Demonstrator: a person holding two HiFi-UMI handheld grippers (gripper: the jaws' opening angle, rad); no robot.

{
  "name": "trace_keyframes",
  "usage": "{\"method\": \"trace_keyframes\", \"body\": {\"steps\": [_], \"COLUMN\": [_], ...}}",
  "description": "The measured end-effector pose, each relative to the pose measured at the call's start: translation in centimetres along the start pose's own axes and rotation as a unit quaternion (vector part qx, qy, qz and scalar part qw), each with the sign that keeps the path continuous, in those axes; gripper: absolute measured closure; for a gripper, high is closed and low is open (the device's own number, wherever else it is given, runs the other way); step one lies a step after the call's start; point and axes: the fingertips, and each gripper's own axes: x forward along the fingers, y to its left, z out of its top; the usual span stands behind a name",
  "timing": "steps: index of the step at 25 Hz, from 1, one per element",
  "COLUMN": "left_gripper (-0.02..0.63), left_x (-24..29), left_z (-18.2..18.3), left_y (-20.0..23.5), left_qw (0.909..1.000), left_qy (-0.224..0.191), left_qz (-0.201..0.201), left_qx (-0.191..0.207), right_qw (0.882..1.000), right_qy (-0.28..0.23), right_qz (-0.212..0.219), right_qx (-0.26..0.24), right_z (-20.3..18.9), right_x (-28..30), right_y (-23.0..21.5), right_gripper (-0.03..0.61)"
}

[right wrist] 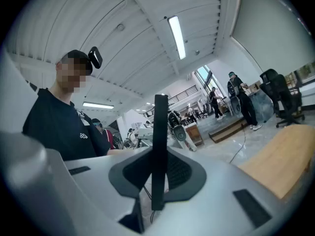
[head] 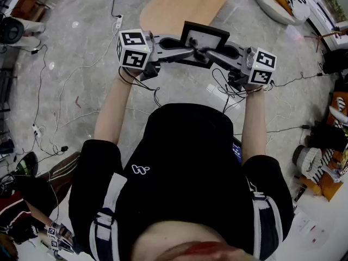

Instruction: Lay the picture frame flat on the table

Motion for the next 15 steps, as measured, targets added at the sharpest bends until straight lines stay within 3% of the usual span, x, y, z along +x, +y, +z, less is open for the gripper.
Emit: {"method": "trace_keyframes", "body": {"steps": [9,15], "left_gripper": [0.571,0.571], "left_x": [-0.3,0.0], "left_z": [-0.3,-0.9], "left_y": [1.0,0.9], "left_qw": [1.0,0.9999], "left_qy": [0.0,-0.005], "left_qz": [-0.008,0.016], "left_qx": [-0.001,-0.001], "right_qw": [1.0,1.0], "right_qy": [-0.003,-0.008], "right_qz": [-0.024,-0.019], "right_qx": [0.003,0.006], "right_z": [-0.1,-0.6], "right_x": [0.3,0.0], "right_y": [-1.2,-1.5], "right_gripper": [0.525,0.525]}}
